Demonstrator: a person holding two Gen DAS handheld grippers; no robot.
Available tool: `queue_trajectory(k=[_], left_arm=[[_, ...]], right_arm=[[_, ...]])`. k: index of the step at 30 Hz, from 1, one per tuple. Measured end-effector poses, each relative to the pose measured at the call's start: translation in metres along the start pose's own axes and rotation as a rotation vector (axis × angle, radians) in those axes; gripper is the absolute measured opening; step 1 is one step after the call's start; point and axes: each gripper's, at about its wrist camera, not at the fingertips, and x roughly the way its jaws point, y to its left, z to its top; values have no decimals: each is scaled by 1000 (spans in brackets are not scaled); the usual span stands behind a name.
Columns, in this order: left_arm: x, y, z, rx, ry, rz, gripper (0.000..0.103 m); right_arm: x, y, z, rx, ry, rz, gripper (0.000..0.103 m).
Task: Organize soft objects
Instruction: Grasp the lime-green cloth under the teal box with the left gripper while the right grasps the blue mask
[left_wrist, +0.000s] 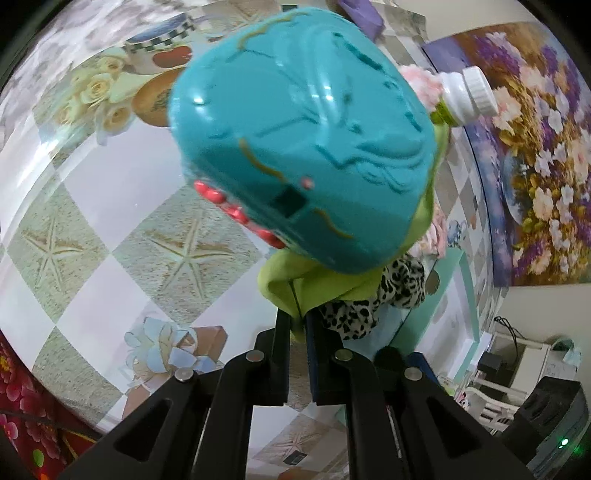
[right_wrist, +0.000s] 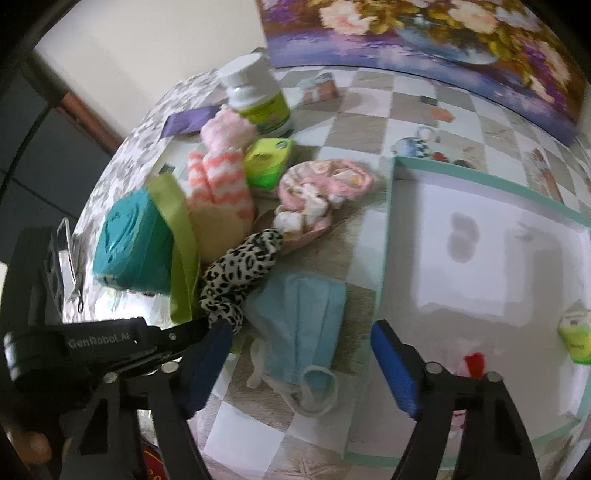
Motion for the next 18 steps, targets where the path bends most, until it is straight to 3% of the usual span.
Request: queue_trajectory(k=[10, 14, 18], left_arm=[[-6, 23, 9, -50, 18, -8, 8], [0, 24, 7, -60, 23, -8, 8], [-1, 24, 6, -63, 27, -3, 8]], right_arm=[[40, 20, -11, -103, 91, -84, 62], [46, 29, -14, -154, 86, -139, 60], [46, 33, -14, -157, 70, -160, 42]])
